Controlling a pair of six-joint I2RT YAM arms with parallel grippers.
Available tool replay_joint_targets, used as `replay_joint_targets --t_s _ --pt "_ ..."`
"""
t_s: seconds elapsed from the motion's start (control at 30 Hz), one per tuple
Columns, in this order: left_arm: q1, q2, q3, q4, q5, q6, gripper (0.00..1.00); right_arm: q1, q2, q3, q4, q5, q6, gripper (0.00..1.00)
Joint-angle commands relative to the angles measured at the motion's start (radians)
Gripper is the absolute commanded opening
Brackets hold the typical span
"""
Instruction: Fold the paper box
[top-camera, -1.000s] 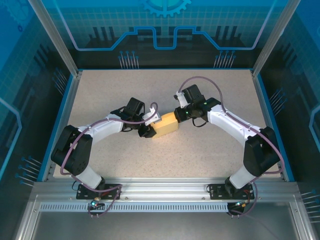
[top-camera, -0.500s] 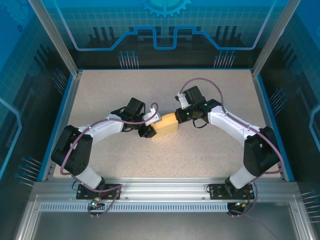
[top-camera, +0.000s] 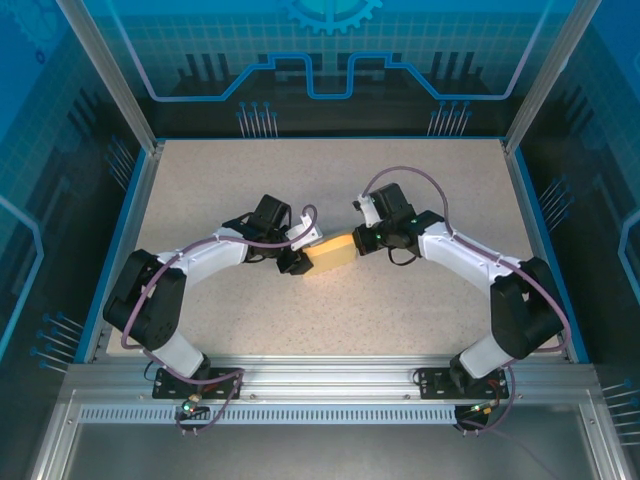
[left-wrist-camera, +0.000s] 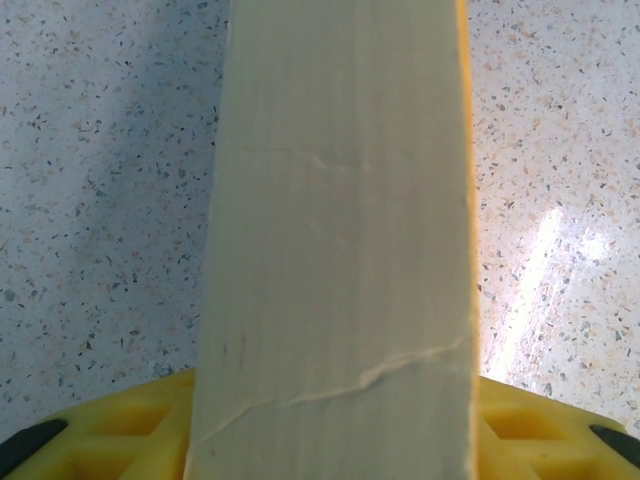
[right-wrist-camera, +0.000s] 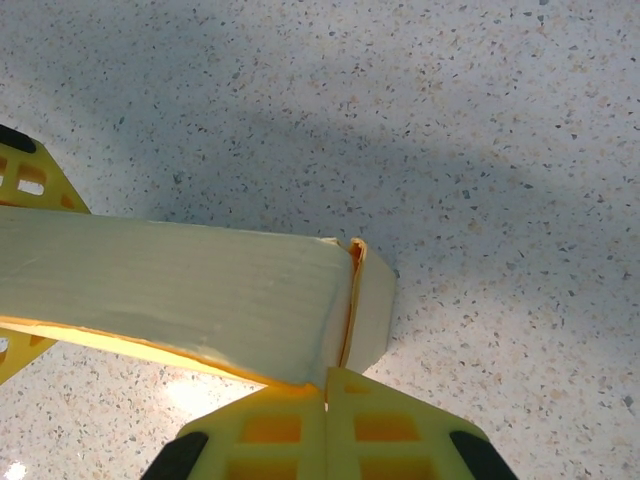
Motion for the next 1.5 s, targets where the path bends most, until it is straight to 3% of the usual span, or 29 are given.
replay_joint_targets --t_s 0.0,0.43,0.7,1.0,1.47 --pt "0.000 0.015 0.017 -0.022 -0.033 -0.012 0.50 0.004 -0.040 -0.011 -0.017 0.028 -0.006 0.02" --pt "0.000 -0.079 -0.034 0.046 -0.003 -0.048 0.72 0.019 -0.055 -0.003 -0.019 0.044 -0.013 0.00" --pt "0.002 -0.187 -0.073 0.065 0.024 -0.161 0.76 0.019 -0.050 -0.014 -0.015 0.050 -0.009 0.00" --pt "-0.003 -0.388 -0.172 0.086 -0.082 -0.464 0.66 0.019 -0.029 -0.005 -0.006 0.039 -0.012 0.00" --pt "-0.030 -0.292 -0.132 -0.006 -0.096 -0.469 0.42 0.019 -0.017 0.015 -0.011 0.030 -0.012 0.00"
